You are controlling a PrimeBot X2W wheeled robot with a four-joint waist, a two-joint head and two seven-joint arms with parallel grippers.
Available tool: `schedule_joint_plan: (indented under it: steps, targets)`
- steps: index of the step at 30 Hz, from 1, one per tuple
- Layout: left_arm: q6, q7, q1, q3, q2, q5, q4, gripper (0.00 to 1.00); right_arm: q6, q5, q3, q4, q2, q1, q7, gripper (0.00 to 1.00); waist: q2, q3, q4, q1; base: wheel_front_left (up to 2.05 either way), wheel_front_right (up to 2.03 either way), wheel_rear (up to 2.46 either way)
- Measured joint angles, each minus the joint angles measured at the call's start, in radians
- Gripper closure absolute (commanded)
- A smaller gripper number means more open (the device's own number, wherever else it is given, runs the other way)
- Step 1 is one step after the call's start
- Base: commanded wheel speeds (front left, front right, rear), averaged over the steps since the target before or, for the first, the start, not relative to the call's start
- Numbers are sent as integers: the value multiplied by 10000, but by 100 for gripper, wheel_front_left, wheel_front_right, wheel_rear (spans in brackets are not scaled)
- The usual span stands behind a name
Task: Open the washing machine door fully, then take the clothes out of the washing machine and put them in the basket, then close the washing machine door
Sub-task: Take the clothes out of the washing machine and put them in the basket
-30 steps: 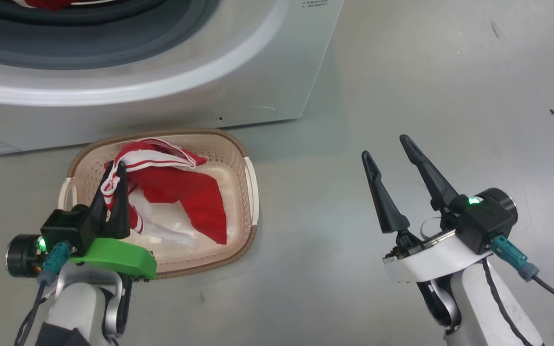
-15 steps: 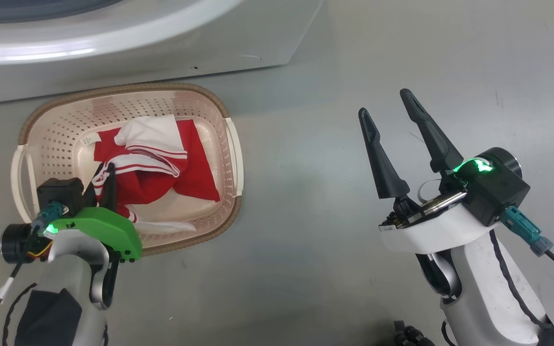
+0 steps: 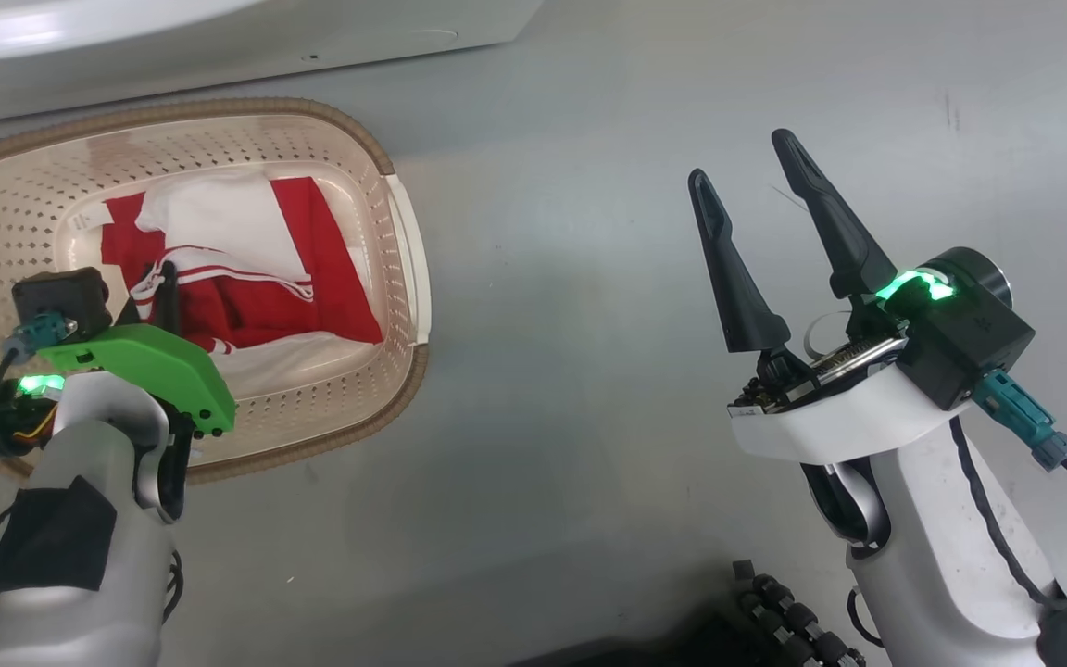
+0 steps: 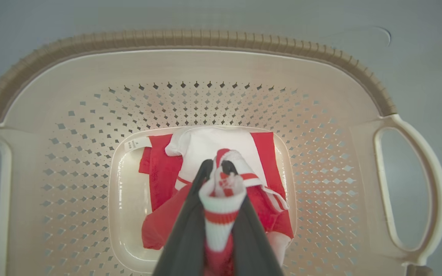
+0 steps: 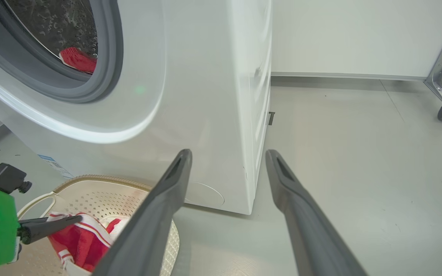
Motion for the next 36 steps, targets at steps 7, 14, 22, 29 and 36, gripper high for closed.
schedule_joint_plan:
  steps: [7, 14, 22, 29, 36]
  targets:
    - [-52, -107, -341, 163, 4, -92, 886, 100, 0, 13, -21, 38, 2, -32, 0, 0, 0, 243, -184, 0, 0, 0, 0]
    - [-82, -399, -664, 192, 10, -96, 1492, 0, 0, 13, -48, 146, 2, -35, 0, 0, 0, 247, -211, 0, 0, 0, 0]
    - [-82, -953, -923, 205, 42, -71, 2011, 0, 0, 13, -117, 272, 0, -192, 0, 0, 0, 106, -193, 0, 0, 0, 0]
    - [-96, -1661, -923, 236, 48, -67, 2253, 0, 2, 4, -249, 453, 2, -190, 0, 0, 0, -222, -112, 0, 0, 0, 0]
    - [-322, -1981, -902, 150, -27, 15, 2257, 0, 2, -40, -424, 675, 2, -156, 0, 0, 0, -713, 17, 0, 0, 0, 0]
